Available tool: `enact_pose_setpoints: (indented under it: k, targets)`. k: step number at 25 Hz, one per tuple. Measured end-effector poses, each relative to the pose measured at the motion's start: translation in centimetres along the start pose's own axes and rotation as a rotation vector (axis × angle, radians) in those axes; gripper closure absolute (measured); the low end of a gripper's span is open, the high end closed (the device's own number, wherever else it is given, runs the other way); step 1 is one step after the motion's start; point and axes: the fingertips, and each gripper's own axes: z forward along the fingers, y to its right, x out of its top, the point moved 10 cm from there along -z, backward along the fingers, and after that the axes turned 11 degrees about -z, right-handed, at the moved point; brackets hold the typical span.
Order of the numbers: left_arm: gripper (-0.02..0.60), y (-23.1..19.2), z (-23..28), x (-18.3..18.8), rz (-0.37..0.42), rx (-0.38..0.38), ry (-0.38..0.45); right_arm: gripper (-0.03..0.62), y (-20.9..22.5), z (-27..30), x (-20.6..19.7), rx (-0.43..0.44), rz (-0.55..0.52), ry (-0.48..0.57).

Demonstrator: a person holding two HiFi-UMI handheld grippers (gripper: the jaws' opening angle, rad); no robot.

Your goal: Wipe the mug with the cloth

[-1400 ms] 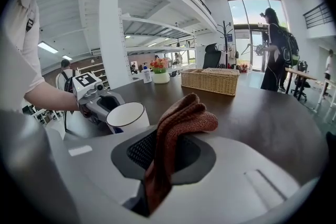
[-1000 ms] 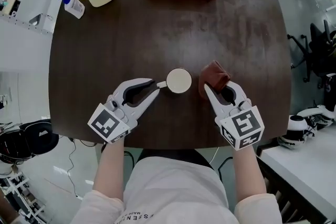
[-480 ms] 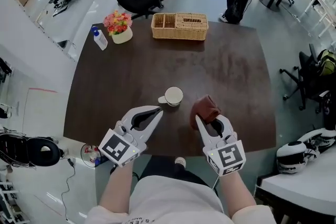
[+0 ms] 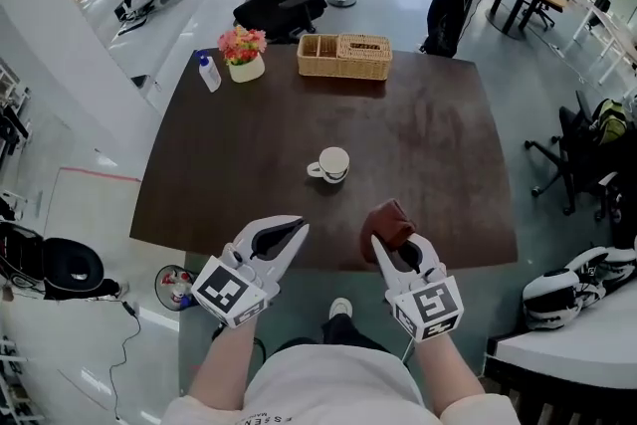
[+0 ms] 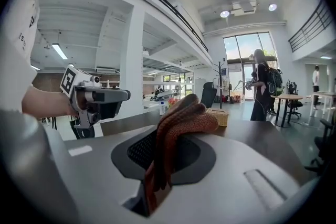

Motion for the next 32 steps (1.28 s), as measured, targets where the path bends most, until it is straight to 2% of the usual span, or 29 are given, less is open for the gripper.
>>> enact_pose_setpoints:
  k: [5,10,18,26,32]
  targets:
    - [0.58,4.6,-5.1,-1.7,-0.031,-0.023,0.018,0.511,-4.9,-4.5,-0.2,-0.015,-0.009,-0.005]
    - [0.58,7.0,-10.8,-1.9,-0.034,-0.027,0.02,0.511,-10.3,-7.3,1.2,-0.044,-0.019,-0.011]
    - [0.58,13.8,-19.2,-3.7,-0.074,0.043,0.039,0.511,-18.6,-15.0,2.0,-0.076,-0.047,0.01]
    - [0.58,20.7,-22.4,-4.9,-0.046,0.041,0.018,0.511,-23.0,-21.6,1.4,-0.107,-0.077,0.049]
    - [0.58,24.3,-23.5,-4.6,-0.042,0.052,0.049,0.514,-24.6,-24.9,1.8,-0.108,-0.072,0.077]
